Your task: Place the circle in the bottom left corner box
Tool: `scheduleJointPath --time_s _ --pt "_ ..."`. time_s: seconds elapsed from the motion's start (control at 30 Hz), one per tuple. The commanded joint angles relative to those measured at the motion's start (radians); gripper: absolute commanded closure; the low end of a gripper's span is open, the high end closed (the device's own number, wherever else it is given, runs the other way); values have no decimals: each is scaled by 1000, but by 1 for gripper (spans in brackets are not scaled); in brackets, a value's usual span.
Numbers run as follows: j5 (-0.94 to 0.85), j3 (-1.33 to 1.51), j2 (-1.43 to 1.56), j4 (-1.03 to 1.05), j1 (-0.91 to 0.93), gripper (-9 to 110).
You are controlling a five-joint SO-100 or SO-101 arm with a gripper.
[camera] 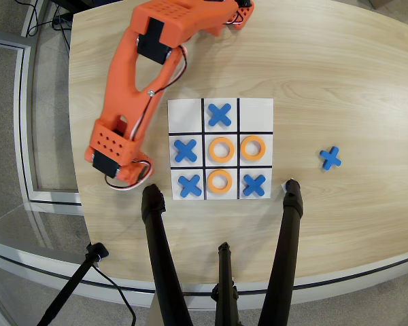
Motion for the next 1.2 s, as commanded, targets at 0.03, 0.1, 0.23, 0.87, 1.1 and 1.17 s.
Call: scheduleJointPath --time_s 0.03,0.1,0.23,0.87,1.1,1.17 --pt "63 -40 -48 -115 -46 82" --pt "67 -51 -57 -149 -48 82" --pt "52 -60 -78 -204 -31 82" --pt "-74 -61 -58 43 -14 84" --pt "-132 -58 -54 89 9 84" --pt "-161 -57 -54 91 18 84"
